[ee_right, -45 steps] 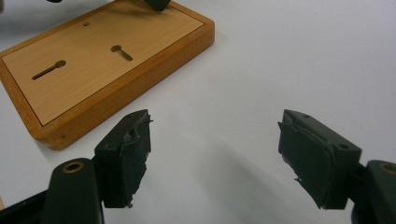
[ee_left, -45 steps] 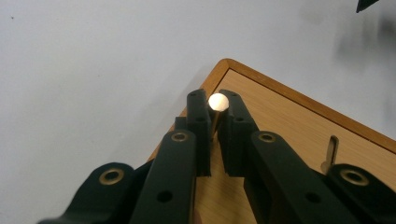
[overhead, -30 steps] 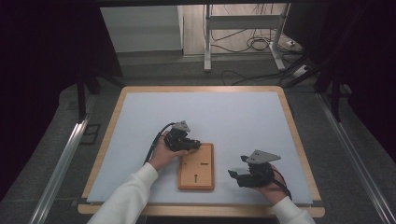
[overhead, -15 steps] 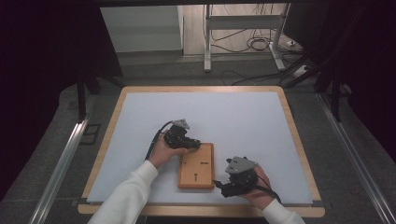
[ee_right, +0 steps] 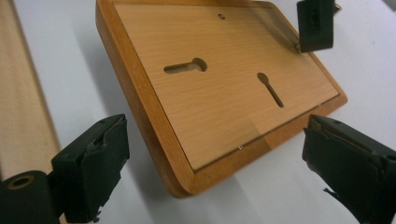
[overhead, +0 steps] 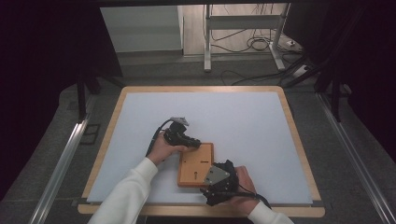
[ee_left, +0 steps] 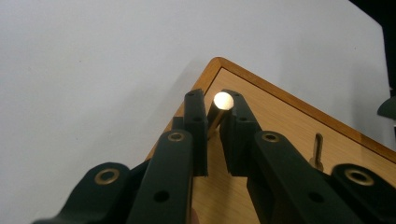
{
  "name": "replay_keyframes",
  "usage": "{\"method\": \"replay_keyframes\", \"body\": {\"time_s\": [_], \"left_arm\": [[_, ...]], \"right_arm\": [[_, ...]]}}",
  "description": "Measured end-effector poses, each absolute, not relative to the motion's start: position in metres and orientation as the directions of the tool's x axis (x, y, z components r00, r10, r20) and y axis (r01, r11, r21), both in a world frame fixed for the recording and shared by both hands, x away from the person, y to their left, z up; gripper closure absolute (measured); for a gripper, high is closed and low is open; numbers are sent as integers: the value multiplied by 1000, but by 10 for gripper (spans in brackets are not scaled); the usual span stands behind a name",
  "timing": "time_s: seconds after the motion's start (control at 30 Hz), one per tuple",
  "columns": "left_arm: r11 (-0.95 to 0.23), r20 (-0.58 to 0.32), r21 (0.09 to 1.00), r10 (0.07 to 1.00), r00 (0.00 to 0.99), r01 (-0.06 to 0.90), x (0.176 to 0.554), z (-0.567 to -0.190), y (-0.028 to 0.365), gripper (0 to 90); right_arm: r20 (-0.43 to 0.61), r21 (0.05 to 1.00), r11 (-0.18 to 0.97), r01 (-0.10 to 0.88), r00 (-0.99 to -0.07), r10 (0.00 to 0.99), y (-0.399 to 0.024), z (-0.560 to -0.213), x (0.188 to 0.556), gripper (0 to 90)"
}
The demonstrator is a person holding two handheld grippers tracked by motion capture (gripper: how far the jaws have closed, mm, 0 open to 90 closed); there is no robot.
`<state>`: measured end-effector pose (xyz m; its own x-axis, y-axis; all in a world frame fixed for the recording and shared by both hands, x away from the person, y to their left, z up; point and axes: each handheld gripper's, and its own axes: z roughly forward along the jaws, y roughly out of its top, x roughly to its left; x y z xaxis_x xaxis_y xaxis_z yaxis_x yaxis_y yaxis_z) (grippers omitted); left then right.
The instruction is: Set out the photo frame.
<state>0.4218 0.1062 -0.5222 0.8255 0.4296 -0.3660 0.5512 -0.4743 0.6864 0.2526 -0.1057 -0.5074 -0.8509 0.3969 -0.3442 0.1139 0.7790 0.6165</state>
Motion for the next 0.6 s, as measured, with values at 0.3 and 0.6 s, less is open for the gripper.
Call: {"method": "replay_keyframes", "body": {"time_s": [0.3,0.6], "left_arm": [[-473,-379,683,422,824,557,423,-523,107,815],[-477,-332,691,458,825,543,420,-521,104,845]], "right_arm": [[-418,560,824,90,-828,375,-88,-519,253,100],[-465,594,802,67,-785,410,-90,-514,252,128]]}}
